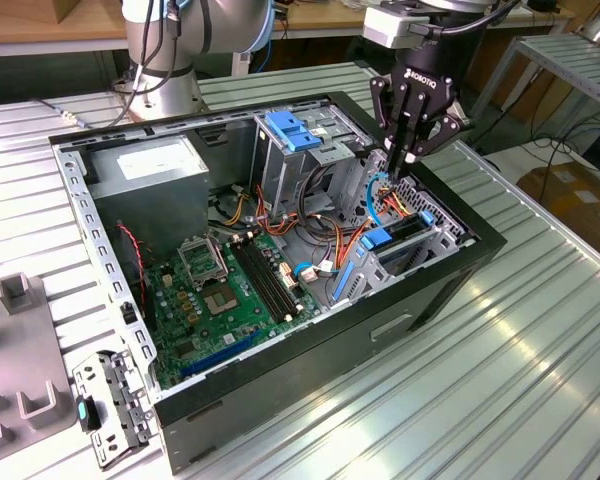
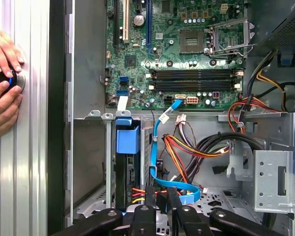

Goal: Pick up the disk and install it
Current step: 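Insert the second disk wire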

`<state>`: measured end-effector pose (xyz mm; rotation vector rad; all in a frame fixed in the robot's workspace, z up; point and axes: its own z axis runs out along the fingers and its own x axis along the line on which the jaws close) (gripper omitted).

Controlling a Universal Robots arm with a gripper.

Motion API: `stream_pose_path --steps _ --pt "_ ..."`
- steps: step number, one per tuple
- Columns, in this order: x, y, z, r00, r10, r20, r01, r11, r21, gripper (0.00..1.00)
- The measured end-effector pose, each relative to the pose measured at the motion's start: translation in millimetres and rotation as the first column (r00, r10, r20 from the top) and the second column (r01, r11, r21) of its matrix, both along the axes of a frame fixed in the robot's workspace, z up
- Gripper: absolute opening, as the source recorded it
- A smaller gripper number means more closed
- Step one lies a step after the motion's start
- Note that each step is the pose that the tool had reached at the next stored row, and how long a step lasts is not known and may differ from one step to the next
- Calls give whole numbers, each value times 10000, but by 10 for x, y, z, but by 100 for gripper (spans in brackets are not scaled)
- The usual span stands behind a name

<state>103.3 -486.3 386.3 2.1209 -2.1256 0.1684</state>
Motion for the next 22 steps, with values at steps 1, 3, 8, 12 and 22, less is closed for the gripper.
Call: stream_pose_path --steps 1,3,8,12,22 --pt "0 0 0 10000 1 0 -1 10000 -1 24" --pt "0 0 0 10000 0 0 0 10000 -4 24" --pt "10 0 0 10000 0 -3 0 10000 -7 24" --pt "59 5 0 10000 -2 -9 2 10000 -16 24" --pt "70 10 22 10000 -6 -10 6 10000 -19 24"
